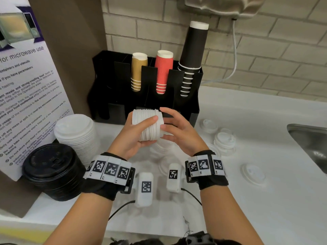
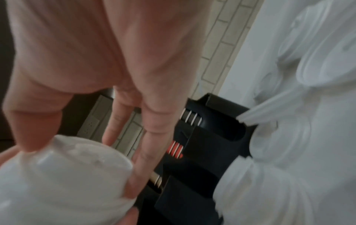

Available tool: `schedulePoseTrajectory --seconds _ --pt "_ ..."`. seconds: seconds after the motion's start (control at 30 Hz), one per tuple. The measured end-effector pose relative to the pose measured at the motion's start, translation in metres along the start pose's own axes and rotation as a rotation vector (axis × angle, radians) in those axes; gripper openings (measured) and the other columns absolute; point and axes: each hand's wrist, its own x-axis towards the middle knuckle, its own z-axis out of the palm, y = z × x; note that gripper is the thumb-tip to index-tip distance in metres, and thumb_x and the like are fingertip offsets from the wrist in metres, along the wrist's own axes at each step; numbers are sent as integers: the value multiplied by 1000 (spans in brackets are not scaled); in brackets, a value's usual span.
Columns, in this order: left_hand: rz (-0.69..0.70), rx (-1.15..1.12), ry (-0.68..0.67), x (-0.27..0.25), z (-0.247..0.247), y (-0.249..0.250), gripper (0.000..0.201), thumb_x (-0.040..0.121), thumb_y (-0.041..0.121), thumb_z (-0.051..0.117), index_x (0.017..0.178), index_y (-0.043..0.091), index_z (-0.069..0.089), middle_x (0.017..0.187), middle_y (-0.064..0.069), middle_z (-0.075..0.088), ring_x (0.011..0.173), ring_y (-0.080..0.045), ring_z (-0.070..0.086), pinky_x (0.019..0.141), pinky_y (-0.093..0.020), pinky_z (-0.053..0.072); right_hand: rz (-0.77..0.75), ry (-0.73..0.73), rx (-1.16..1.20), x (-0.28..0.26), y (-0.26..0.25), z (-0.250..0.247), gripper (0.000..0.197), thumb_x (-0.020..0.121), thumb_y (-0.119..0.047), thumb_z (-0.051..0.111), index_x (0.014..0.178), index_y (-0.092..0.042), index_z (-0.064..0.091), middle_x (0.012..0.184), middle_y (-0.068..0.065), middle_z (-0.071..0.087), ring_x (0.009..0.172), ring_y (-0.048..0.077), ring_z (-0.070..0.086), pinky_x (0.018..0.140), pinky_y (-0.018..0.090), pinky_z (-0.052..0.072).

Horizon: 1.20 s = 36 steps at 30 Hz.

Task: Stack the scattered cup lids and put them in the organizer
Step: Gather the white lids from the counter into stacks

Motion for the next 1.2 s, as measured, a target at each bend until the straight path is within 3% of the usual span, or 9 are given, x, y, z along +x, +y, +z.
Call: schedulePoseTrajectory --seconds 0.33,0.47,0.57,0.63,0.7,0.8,0.87,1.07,1.2 --pt "-29 -37 -46 -2 15 -7 82 65 37 76 138 26 41 133 -11 55 119 -31 58 89 -49 56 -69 20 -107 -12 -10 -14 45 85 -9 68 124 -28 59 119 9 62 108 25 63 91 49 54" --pt "-33 -70 -40 -2 17 -12 84 67 32 83 139 24 40 134 -12 54 119 -31 58 84 -45 57 -72 -14 -149 -14 -12 -15 46 83 -14 70 124 -31 59 118 5 63 107 21 64 90 43 56" --pt "-37 -89 -14 -1 14 -14 84 65 28 82 139 23 41 134 -12 55 118 -30 59 82 -43 57 -34 -77 -228 -11 -12 -17 41 90 -22 66 128 -33 56 118 0 64 109 15 63 92 34 55" --pt "-16 -111 41 0 9 -14 82 68 25 83 138 22 41 133 -11 55 118 -29 59 81 -43 57 12 -52 -372 -9 -11 -21 33 95 -31 57 128 -30 55 116 -3 64 109 13 61 92 29 54" --pt "11 -144 97 1 2 -12 73 75 20 76 138 22 40 132 -9 55 117 -28 58 80 -43 57 98 -35 -678 -6 -6 -24 34 94 -38 57 123 -21 57 111 -3 61 107 15 60 90 27 51" --pt "34 -164 121 3 -6 -10 72 77 18 74 139 24 39 130 -6 53 115 -24 57 74 -39 57 288 -223 -1230 -5 13 -18 53 80 -50 70 116 -15 55 106 0 54 100 18 53 81 27 43" --pt "45 -160 124 2 -9 -10 71 78 17 74 139 24 38 129 -5 53 115 -23 57 71 -37 58 337 -295 -1361 -6 23 -11 64 73 -51 77 117 -13 50 108 3 53 92 18 49 76 28 41" --pt "49 -152 127 0 -14 -14 70 78 17 74 137 26 38 127 -2 53 114 -23 56 76 -40 58 333 -379 -1406 -10 41 -3 75 69 -41 82 125 -14 40 116 7 52 99 23 52 85 37 49" --pt "36 -160 113 -2 -14 -16 75 74 20 76 138 25 38 129 -4 53 116 -24 57 77 -40 58 330 -321 -1191 -10 32 -18 69 71 -42 80 124 -25 38 110 1 52 93 19 54 76 29 46"
